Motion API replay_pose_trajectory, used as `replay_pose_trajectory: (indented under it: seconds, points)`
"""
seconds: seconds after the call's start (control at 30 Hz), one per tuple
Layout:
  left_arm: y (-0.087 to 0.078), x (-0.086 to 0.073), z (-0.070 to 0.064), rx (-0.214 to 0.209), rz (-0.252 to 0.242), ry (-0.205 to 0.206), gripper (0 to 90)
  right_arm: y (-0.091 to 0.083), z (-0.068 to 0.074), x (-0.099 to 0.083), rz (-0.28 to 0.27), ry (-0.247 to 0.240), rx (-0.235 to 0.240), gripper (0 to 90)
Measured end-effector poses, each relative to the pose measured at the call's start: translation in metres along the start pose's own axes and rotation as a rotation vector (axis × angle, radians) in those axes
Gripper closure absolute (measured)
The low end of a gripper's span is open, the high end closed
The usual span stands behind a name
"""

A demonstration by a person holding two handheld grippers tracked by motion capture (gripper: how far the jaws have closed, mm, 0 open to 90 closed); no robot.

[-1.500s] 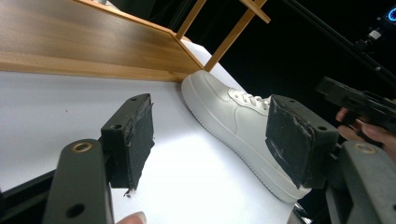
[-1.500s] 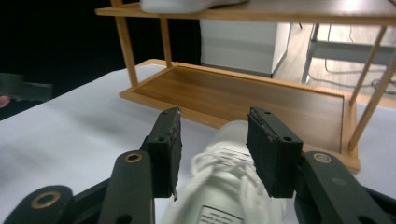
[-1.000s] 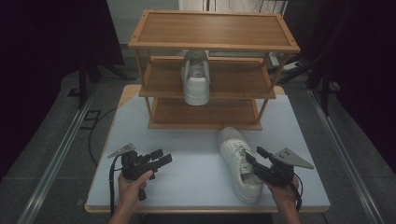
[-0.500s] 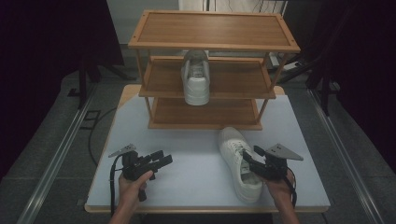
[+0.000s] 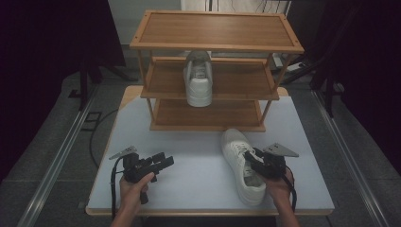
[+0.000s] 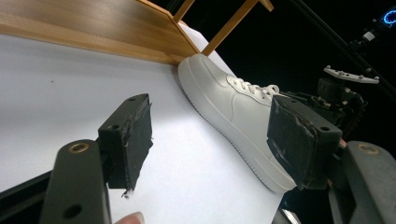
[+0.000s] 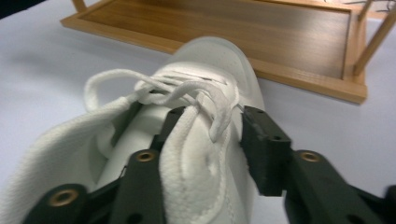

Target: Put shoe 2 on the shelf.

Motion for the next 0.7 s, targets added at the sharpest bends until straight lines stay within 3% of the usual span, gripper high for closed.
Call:
replay_pose_trajectory:
  seconds: [0.1,0.3,0.7]
  points:
    - [0.0,0.0,0.0,-0.002,0.003,-0.005,30.6,-0.001,-0.002,-0.002,0.006,0.019,-0.015,70.2]
    - [-0.004,0.002,0.0,-0.007,-0.01,-0.014,30.8,-0.002,-0.003,-0.001,0.006,0.002,-0.056,81.5]
    - [-0.011,0.005,0.005,-0.002,-0.034,-0.027,31.1,-0.02,-0.005,-0.005,-0.089,0.047,-0.01,83.2]
Point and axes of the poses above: each handheld gripper's, and its own axes: y roughly forward along the jaws, x roughly out of its top, z roughly to its left, the point moved 8 cm from there along y, roughly forward along the jaws, and after that the axes turned 9 degrees about z, right-handed, at the moved point
